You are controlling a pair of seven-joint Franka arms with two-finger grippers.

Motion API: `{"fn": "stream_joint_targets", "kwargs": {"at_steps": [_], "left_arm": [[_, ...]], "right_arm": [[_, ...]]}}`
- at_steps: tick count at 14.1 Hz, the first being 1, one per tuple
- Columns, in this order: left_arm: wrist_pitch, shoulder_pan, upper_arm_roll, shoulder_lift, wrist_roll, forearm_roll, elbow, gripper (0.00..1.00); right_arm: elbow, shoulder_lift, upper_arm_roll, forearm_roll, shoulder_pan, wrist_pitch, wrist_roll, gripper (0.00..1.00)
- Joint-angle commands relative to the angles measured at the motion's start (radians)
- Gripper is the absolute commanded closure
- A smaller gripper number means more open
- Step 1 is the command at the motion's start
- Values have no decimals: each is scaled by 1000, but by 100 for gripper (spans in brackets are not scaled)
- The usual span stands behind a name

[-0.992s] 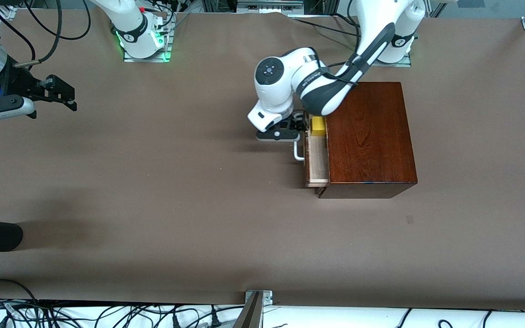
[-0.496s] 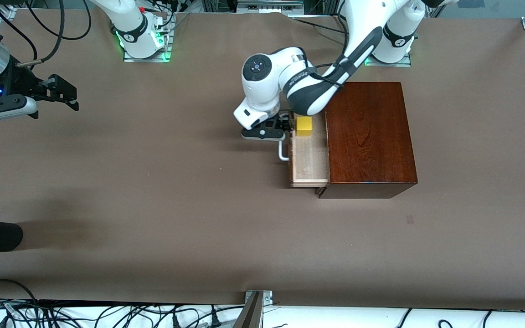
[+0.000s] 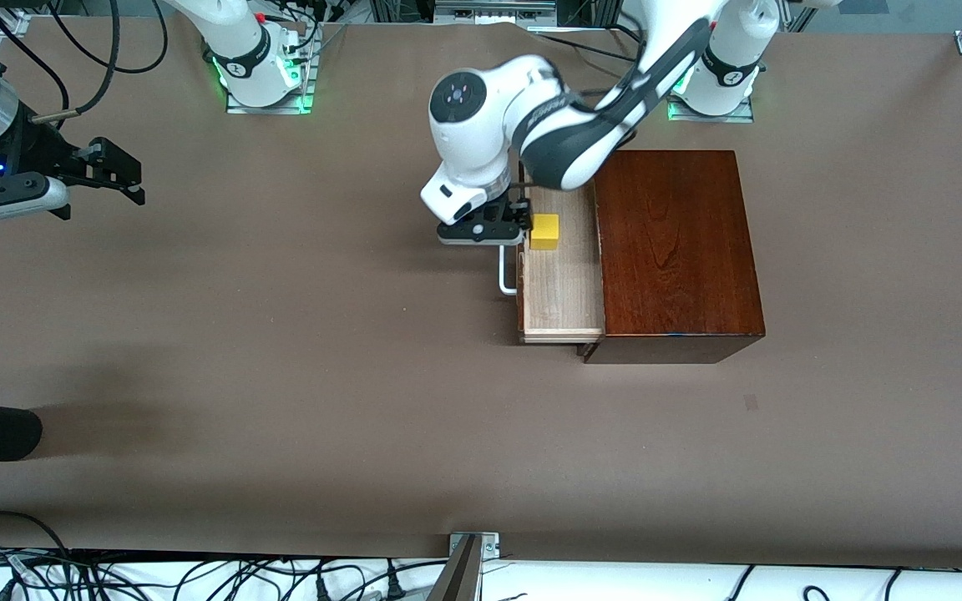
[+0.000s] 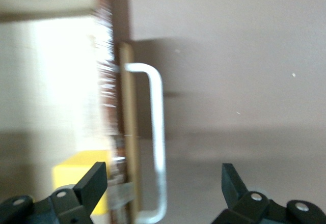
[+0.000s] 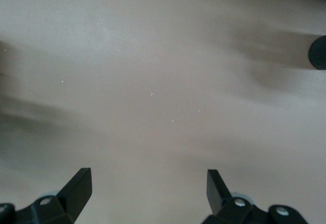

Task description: Open drawer, take yellow block, close drawer

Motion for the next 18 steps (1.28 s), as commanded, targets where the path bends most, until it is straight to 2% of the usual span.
{"fn": "stream_joint_targets", "kwargs": {"at_steps": [1,3,7,9,11,12,14,16,18], "left_arm": [[-89,65,-10,-111,68,-9,-17,0],[-145,122,-10,-157,144,-49,-8,0],[-221,300,-10,-255,305,-156,9,0],[-255,392,-11,-291,414,-178,15,0],[-265,486,-5,-308,519,-224,39,0],[-268,495,31,-328,574,-265,40,0],[-259,478,163,-361,690,-325,20,0],[-249,411,312,-410,795,-339,-16,0],[-246,386,413,-443,873,-339,-48,0]], "right_arm": [[16,5,4,12,1,50,4,0],[23,48,4,34,3,100,-13,0],[23,54,5,59,38,43,-8,0],[25,121,19,59,85,39,-14,0],[28,137,19,61,175,45,-5,0],[28,139,21,50,228,55,-13,0],[29,186,19,38,352,63,-14,0],[34,217,24,36,480,100,-16,0],[54,275,25,30,603,184,-13,0]]}}
